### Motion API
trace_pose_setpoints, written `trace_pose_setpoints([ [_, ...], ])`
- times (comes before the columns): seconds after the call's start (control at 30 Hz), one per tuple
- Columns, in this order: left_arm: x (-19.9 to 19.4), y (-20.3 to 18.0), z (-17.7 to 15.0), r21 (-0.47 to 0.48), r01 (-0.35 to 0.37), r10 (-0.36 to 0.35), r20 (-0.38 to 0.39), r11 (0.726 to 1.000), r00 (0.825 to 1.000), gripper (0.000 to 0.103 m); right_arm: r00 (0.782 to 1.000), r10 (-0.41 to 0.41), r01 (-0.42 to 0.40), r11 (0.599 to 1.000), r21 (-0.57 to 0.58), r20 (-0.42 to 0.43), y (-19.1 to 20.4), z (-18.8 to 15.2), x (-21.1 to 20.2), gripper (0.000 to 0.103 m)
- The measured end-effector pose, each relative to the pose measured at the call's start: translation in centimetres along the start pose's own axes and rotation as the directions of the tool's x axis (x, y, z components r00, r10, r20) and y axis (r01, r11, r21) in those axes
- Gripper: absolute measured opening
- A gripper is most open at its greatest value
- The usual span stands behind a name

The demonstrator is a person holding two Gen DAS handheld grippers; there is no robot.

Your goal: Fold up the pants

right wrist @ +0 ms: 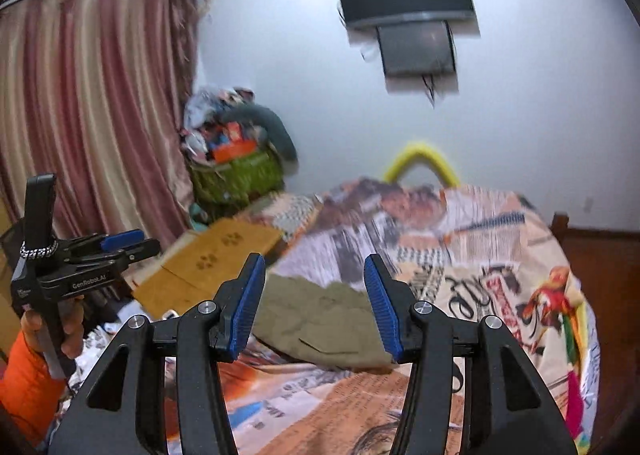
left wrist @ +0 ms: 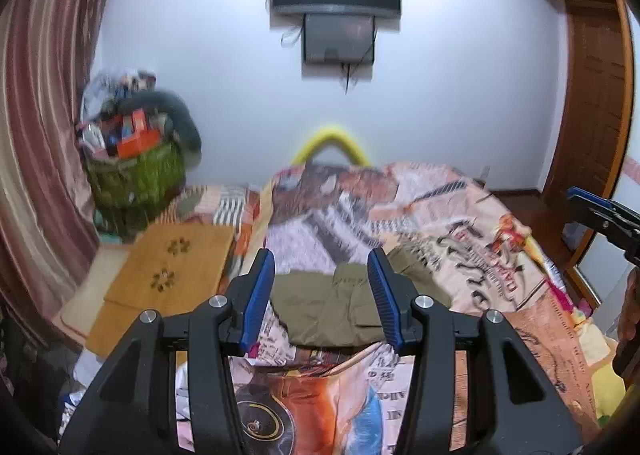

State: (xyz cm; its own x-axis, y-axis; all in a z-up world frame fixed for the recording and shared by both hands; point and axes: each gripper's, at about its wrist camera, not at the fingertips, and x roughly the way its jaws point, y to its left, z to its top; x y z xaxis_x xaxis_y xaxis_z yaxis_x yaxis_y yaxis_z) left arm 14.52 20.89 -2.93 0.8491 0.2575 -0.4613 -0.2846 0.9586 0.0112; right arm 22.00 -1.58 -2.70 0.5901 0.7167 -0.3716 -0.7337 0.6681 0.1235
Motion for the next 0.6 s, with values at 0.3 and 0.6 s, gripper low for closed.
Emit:
trace_pose_setpoints([
  [0.3, -9.7, -2.5, -0.6, 0.001, 0.001, -0.002, 0.168, 1.0, 0.986, 0.049, 0.987, -0.008, 0.018, 0.998, -0.065, 0.159, 4.8, -0.4, -7.5, 0.048],
  [0.6, -14.8, -4.3, -3.1, -0.007, 0.004, -0.002, 0.255, 1.0, 0.967, 0.065, 0.968, -0.039, 0.064, 0.993, -0.095, 0.249, 7.6, -2.4, -11.3, 0.048],
])
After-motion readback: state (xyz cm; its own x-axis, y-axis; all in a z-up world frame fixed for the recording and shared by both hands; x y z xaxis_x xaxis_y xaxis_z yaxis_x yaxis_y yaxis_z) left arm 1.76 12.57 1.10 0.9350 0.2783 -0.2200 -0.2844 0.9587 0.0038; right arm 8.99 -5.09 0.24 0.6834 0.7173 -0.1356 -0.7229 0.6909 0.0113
